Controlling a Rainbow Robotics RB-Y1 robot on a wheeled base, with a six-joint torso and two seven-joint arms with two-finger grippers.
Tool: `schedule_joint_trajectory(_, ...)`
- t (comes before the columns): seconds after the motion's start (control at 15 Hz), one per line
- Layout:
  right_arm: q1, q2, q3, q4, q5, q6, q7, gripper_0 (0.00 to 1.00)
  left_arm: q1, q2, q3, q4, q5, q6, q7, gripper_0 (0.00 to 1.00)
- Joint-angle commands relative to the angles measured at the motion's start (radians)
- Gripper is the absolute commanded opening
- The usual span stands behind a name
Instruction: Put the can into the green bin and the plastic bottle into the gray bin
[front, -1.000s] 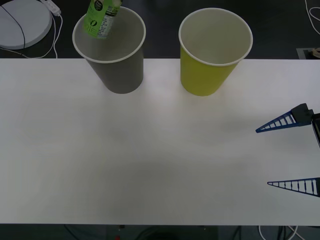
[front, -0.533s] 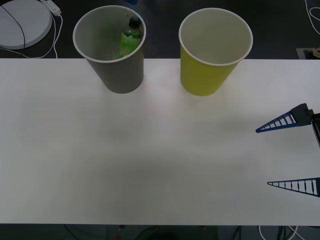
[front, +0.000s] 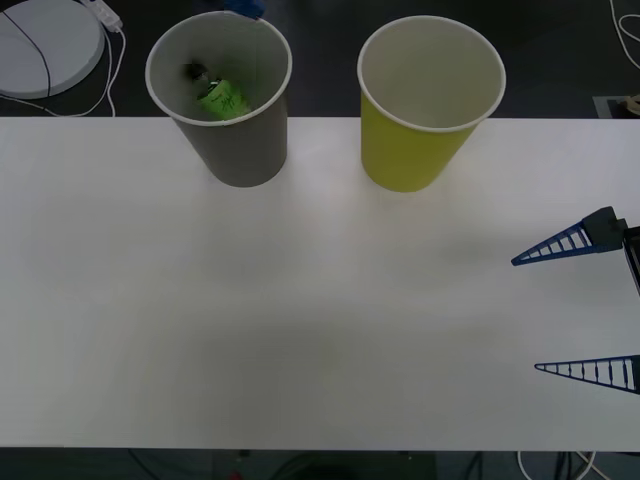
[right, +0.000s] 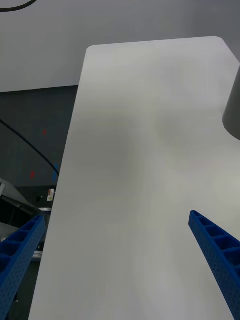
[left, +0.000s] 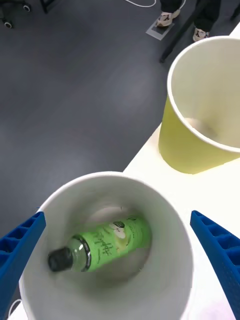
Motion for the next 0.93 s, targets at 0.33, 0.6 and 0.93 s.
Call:
schedule_joint_trajectory(0.33, 0.0, 0.0, 0.0, 0.0, 0.0, 0.0, 0.0, 1.0, 0.213, 0.154, 0.092, -0.281, 0.073, 0.012, 0.049, 1.0)
schedule_joint_trajectory(0.6, 0.0, 0.0, 0.0, 0.0, 0.0, 0.0, 0.0, 1.0, 0.385, 0.209, 0.213, -0.406, 0.129, 0.016, 0.045, 1.0)
schedule_joint_trajectory(0.93, 0.0, 0.0, 0.0, 0.0, 0.0, 0.0, 0.0, 1.0, 0.607, 0.235, 0.385, -0.538, 0.195, 0.016, 0.006, 1.0)
